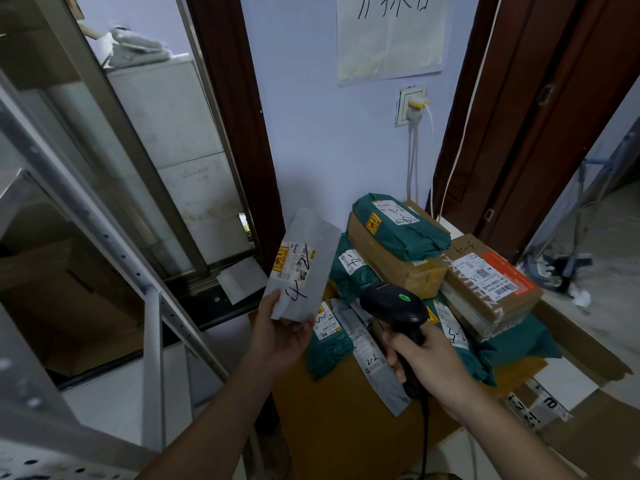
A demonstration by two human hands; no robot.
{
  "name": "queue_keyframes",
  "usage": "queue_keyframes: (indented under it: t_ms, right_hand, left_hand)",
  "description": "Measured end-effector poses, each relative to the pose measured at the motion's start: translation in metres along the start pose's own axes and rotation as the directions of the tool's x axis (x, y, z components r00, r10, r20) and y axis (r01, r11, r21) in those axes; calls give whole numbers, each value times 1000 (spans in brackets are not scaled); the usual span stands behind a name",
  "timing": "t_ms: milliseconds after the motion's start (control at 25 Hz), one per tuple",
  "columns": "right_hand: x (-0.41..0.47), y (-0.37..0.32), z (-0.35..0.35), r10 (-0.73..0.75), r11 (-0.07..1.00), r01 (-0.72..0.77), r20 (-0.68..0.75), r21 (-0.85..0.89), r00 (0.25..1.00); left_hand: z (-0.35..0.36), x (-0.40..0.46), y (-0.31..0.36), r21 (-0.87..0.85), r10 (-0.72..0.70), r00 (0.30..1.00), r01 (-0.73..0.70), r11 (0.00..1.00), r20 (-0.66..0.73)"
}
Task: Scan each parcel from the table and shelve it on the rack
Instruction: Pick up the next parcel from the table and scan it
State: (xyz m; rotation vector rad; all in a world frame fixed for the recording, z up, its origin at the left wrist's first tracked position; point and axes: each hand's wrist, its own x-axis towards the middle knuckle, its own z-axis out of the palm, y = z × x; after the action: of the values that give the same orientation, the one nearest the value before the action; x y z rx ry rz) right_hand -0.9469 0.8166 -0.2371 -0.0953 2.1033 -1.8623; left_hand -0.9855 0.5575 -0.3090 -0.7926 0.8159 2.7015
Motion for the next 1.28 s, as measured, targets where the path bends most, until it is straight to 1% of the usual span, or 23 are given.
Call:
queue_keyframes:
  t_ms: [80,200,320,400,520,680,800,1160,1280]
  right_hand:
    - [-1,0,1,4,1000,-4,2,3,1000]
    - [-1,-3,3,-4,1000,4,-1,18,1000]
    - [-2,-7,5,-29,999,29,-17,-18,999]
    - [-1,-8,6,-81,991,76,-44,-107,996]
    - [0,-13,7,-176,948,150,-71,-279,982]
    - [3,-15,8,-184,915,153,-48,-374,982]
    - [3,-13,9,-168,901,140,-34,-410,985]
    - [-3,-12,9,-138,928,119,-27,-354,990]
    - [-7,-10,9,-136,922,120,-17,-368,991]
  left_hand:
    - [0,-2,-1,52,-44,999,46,998,-26]
    - [-4,-1,-5,136,-74,997,78,988,-32]
    - [-6,-2,-9,191,-88,995,93,977,-36]
    - [-3,-3,-10,243,-71,995,86,966,-70]
    - [2,-6,-8,357,19,988,38,933,-154]
    - [2,-8,-3,442,71,983,12,897,-171]
    - [1,-8,-3,452,71,982,16,892,-174]
    - [1,-15,-9,454,65,982,22,891,-176]
    - [2,-18,-13,449,61,985,18,893,-159]
